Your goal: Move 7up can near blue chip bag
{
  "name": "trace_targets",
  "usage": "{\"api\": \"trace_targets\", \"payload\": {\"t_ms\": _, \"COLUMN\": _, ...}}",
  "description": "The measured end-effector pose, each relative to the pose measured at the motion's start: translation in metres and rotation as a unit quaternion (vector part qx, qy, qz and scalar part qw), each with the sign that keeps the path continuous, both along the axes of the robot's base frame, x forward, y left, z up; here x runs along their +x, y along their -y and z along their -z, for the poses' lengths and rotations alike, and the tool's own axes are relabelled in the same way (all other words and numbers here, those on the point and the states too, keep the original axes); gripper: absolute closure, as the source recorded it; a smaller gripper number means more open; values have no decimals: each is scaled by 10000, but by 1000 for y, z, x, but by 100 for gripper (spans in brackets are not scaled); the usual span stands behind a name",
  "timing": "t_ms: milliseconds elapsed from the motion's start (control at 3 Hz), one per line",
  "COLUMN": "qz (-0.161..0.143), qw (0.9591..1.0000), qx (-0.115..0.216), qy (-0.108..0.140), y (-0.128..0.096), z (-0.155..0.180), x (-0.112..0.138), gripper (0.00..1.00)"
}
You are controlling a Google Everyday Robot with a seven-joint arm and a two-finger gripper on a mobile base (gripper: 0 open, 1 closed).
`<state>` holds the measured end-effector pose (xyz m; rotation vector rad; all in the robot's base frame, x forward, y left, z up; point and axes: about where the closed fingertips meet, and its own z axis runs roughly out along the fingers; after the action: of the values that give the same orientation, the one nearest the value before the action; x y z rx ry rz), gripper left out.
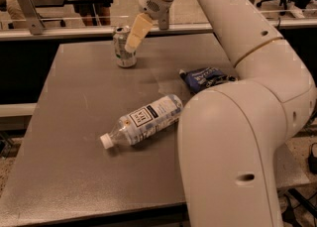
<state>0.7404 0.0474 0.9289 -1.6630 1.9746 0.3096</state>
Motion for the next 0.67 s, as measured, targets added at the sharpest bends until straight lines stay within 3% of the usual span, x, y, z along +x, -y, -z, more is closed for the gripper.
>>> {"api": "trace_targets", "payload": {"t_ms": 667, "qz": -272, "qw": 9996, "qx": 105, "qy": -54, "y": -33, "z": 15, "x": 11, "gripper": 3}}
